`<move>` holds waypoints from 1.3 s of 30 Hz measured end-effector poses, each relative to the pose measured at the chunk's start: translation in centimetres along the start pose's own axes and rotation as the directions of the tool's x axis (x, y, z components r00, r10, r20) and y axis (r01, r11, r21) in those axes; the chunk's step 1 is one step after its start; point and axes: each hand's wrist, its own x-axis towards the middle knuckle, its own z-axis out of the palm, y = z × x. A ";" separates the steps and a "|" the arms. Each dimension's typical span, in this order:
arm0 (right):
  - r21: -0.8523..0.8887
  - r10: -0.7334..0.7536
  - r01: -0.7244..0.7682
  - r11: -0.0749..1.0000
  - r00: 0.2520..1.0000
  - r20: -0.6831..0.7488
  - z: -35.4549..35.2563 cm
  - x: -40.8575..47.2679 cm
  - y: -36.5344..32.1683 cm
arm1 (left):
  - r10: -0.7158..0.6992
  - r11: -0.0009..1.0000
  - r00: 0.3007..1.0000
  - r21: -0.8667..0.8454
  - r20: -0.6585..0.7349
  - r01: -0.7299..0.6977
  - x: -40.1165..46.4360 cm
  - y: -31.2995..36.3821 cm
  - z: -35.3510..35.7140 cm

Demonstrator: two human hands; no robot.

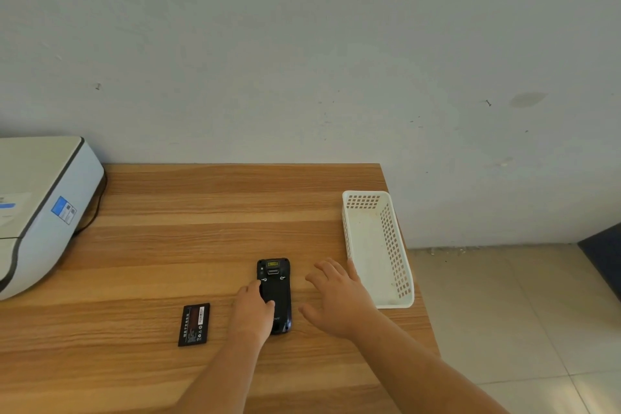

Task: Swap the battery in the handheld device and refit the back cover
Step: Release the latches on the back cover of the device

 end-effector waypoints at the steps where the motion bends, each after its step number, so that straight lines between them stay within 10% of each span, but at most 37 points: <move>1: -0.001 -0.003 0.003 1.000 1.000 -0.002 0.0 0.1 -0.1 | 0.011 1.000 1.000 -0.005 -0.001 -0.011 0.0 -0.1 -0.1; 13: -0.023 -0.008 0.009 1.000 0.999 0.031 0.6 2.5 -2.1 | 0.387 0.728 0.922 0.602 0.035 -0.328 0.8 -1.4 -6.1; 39: 0.134 0.184 -0.195 0.972 0.979 0.091 4.2 4.6 -2.1 | 0.403 0.655 0.885 0.603 0.232 -0.456 2.9 -2.0 -6.8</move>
